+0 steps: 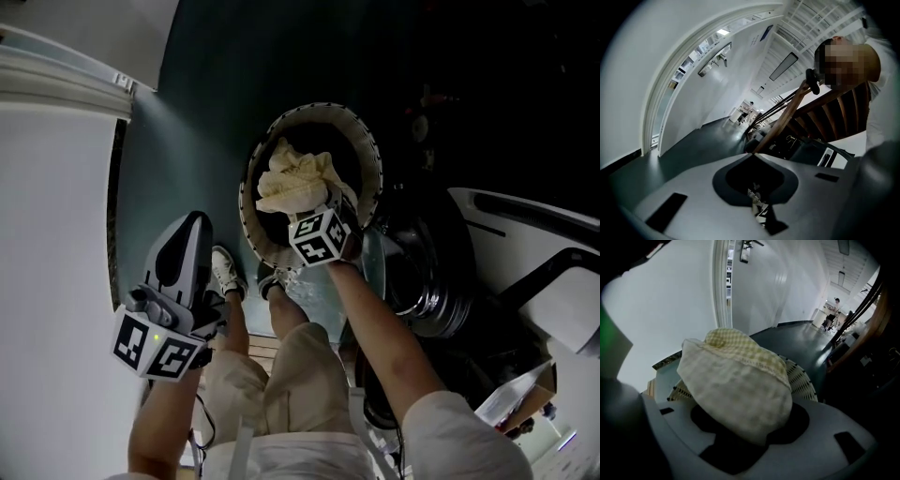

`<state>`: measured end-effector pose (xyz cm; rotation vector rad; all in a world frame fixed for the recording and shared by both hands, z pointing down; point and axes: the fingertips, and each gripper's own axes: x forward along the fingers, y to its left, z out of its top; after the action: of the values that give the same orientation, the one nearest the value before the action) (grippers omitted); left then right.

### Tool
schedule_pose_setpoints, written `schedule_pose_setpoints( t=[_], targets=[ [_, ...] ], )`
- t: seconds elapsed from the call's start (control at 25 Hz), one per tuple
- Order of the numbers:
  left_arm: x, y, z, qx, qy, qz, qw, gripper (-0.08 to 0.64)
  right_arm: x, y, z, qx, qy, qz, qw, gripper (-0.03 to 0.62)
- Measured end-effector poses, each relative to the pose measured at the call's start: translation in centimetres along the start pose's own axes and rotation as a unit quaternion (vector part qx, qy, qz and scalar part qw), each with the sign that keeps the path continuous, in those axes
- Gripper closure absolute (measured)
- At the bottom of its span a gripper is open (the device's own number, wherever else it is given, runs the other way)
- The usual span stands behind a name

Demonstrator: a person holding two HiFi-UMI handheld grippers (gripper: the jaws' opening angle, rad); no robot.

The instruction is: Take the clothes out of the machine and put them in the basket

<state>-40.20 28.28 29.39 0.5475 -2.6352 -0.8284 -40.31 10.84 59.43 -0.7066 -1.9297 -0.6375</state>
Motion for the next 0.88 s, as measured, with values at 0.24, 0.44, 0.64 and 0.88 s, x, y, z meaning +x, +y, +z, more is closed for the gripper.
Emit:
schedule_pose_setpoints(
  t=[0.24,0.44,0.64,0.88],
  targets=[
    [0.0,0.1,-0.3,-0.013,0.001,0.006,0.9999,0.549,2.3,1.5,-2.1,-0.01,0.065,0.038,0.997,0.249],
    [-0.1,-0.3,0.6,-0.016,0.0,0.006,0.9999,0.549,0.4,1.0,-0.1,-0.002,0.038,0.03,0.999,0.247],
    [0.1,-1.0,2.1,-0.016,-0.009,-0.003,0.9998,0.549,-0.9,-0.2,0.4,0.01,0.034,0.02,0.999,0.251],
    [-0.1,-1.7,3.5,-0.016,-0.014,-0.012,0.9997,0.549,-3.5,-2.8,2.2,0.022,0.001,-0.019,1.0,0.395]
  ],
)
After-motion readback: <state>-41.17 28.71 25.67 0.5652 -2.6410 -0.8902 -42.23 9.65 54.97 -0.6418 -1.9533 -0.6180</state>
